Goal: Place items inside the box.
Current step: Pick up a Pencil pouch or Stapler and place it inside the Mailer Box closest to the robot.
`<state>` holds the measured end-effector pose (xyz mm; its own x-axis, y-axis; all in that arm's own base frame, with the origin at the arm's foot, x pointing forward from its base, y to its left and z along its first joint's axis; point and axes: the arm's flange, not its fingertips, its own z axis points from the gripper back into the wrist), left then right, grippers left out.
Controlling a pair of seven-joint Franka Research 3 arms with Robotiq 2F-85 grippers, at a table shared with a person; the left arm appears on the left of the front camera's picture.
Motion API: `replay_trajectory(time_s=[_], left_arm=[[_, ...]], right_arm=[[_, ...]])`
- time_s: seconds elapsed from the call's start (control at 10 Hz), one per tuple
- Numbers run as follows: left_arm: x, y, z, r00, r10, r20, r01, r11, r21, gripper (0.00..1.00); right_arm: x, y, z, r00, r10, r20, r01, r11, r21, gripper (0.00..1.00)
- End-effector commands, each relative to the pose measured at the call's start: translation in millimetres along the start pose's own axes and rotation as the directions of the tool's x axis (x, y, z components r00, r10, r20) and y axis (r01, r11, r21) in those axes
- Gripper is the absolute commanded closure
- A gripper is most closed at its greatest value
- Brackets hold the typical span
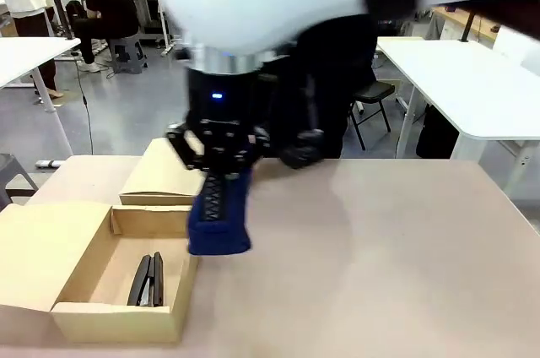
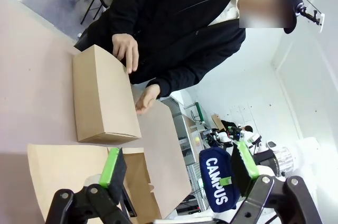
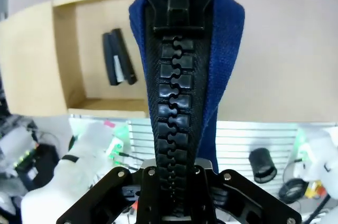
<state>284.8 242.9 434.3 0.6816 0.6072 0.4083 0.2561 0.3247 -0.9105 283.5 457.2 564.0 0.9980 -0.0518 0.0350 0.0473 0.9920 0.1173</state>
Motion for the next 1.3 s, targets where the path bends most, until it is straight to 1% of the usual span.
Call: replay_trajectory(time_s=[0.0, 0.3, 0.5, 0.6, 0.7, 0.8, 0.9, 1.0, 1.2], left_arm=[[-0.1, -0.6, -1.7, 1.0, -0.017, 0.02, 0.017, 1.0, -0.024, 0.0], [-0.1, -0.6, -1.7, 1.0, -0.017, 0.02, 0.017, 1.0, -0.024, 0.0], [-0.1, -0.6, -1.7, 1.0, -0.017, 0.02, 0.017, 1.0, -0.024, 0.0], [-0.1, -0.6, -1.7, 1.0, -0.017, 0.02, 0.017, 1.0, -0.024, 0.0], [-0.1, -0.6, -1.7, 1.0, -0.017, 0.02, 0.017, 1.0, -0.024, 0.0], [-0.1, -0.6, -1.7, 1.0, -0.017, 0.02, 0.017, 1.0, -0.024, 0.0], [-0.1, -0.6, -1.7, 1.0, -0.017, 0.02, 0.017, 1.0, -0.024, 0.0], [-0.1, -0.6, -1.7, 1.0, -0.017, 0.02, 0.017, 1.0, -0.024, 0.0], [-0.1, -0.6, -1.7, 1.0, -0.017, 0.02, 0.017, 1.0, -0.024, 0.0]], right_arm=[[-18.4, -37.4, -11.9, 1.0, -0.012, 0.006, 0.012, 0.999, 0.034, 0.93], [-16.8, -43.5, -12.9, 1.0, -0.017, 0.01, 0.017, 0.999, 0.029, 0.93], [-11.8, -29.1, -18.0, 1.0, -0.004, 0.01, 0.004, 1.0, 0.03, 0.93], [-5.6, -8.0, -22.6, 0.999, 0.012, 0.036, -0.013, 0.999, 0.029, 0.93], [4.3, 26.4, -34.0, 0.997, 0.038, 0.072, -0.039, 0.999, 0.015, 0.93], [16.0, 66.5, -51.6, 0.996, 0.081, 0.046, -0.081, 0.997, 0.008, 0.93], [25.1, 105.1, -69.7, 0.988, 0.143, 0.054, -0.142, 0.989, -0.036, 0.93], [30.5, 130.3, -83.4, 0.982, 0.184, 0.051, -0.181, 0.982, -0.056, 0.93], [29.7, 167.4, -99.1, 0.982, 0.19, 0.003, -0.19, 0.982, -0.013, 0.93]])
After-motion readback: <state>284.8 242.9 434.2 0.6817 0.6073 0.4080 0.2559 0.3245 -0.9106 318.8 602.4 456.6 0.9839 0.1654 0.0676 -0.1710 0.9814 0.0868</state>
